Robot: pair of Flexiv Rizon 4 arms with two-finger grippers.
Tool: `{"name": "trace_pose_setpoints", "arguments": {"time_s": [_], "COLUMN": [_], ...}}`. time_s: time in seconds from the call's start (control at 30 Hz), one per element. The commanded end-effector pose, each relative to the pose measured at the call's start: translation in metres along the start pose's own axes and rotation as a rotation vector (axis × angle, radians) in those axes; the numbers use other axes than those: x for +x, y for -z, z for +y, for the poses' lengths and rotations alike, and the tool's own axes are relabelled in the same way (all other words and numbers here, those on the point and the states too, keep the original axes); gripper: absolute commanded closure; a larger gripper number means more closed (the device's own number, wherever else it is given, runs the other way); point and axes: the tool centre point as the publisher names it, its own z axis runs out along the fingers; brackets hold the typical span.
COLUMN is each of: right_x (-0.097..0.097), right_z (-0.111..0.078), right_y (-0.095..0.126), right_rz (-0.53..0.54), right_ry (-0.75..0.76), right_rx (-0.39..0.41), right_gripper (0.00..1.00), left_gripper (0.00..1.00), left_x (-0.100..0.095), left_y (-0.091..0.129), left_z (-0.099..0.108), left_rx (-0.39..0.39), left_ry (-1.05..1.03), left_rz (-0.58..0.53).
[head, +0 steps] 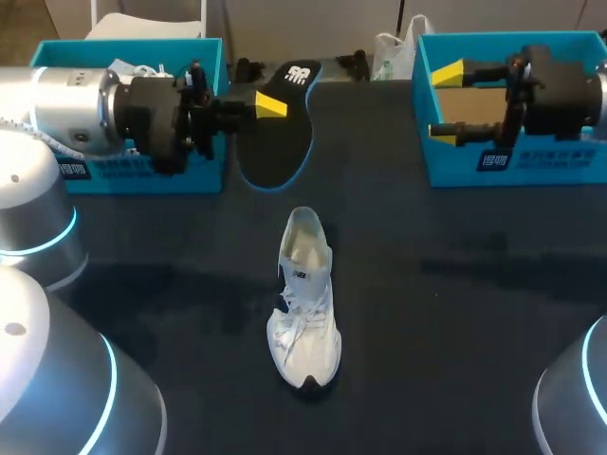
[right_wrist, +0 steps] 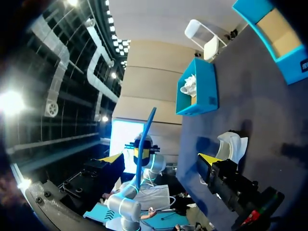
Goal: Take the shoe out of the shoebox, open the shoe tongue, remove and reinsert the insole, then place the shoe into the shoebox
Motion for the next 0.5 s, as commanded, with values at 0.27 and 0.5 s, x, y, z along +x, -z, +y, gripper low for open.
{"name": "trace_pose_setpoints", "arguments": {"time_s": [0.27,0.5], "right_x": [0.0,0.0], "right_z": [0.002,0.002], "right_y": [-0.001,-0.001], "right_rz": [-0.004,-0.004], "right_ry": [-0.001,-0.001], "right_rx": [0.004,0.004], "right_gripper": [0.0,0.0], "left_gripper": [1.0,1.0], "left_x": [-0.003,-0.017], "left_y": [0.0,0.004], "left_z": [-0.002,-0.004], "left_rx": [-0.015,-0.05], "left_ry": [0.203,0.526], "left_rz": [0.069,0.116]}}
